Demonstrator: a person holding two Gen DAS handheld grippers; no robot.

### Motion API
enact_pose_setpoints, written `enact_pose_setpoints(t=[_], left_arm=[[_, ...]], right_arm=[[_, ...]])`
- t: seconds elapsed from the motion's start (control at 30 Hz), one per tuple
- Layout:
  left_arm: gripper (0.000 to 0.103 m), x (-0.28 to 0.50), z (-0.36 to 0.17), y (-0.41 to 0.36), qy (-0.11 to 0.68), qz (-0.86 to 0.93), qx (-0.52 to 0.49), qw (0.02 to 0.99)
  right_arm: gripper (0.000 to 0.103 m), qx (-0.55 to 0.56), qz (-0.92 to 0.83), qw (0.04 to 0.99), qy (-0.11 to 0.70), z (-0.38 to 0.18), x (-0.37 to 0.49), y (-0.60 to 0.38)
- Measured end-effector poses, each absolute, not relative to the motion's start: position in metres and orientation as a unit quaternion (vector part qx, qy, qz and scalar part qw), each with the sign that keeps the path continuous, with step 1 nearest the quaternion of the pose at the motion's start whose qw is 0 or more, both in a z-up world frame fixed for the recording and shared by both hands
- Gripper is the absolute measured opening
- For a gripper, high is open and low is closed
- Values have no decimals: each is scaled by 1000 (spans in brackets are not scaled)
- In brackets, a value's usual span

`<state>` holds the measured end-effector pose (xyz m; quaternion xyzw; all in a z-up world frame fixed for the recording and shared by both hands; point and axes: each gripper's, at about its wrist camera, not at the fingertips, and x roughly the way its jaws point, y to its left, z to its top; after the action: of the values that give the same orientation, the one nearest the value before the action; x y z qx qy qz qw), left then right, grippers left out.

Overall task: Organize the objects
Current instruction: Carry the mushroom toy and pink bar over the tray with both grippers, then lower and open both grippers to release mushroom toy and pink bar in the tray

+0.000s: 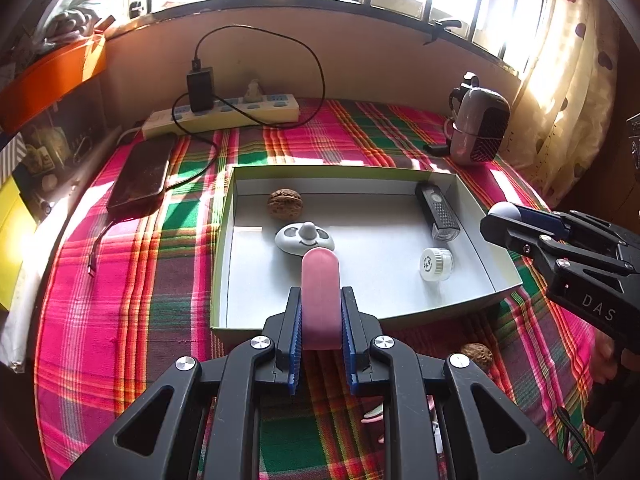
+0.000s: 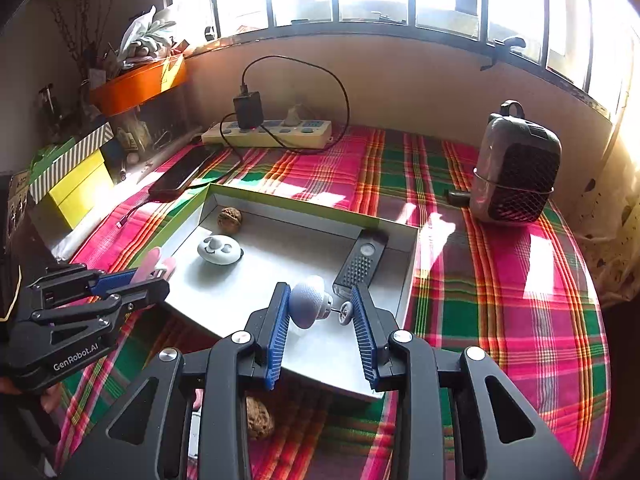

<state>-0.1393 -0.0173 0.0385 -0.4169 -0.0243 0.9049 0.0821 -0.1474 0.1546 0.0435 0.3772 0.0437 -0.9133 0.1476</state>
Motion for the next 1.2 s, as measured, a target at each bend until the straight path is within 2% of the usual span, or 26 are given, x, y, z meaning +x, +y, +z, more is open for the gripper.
enact_pose_setpoints(t=[0.63, 1.2], left_arm=[[16, -175, 15, -25, -42, 894, -443, 50], [16, -182, 9, -22, -27, 891, -452, 44]], right_arm=[[33, 431, -887, 153, 69, 6, -237, 125], [33, 453, -874, 148, 96, -10, -255, 116]])
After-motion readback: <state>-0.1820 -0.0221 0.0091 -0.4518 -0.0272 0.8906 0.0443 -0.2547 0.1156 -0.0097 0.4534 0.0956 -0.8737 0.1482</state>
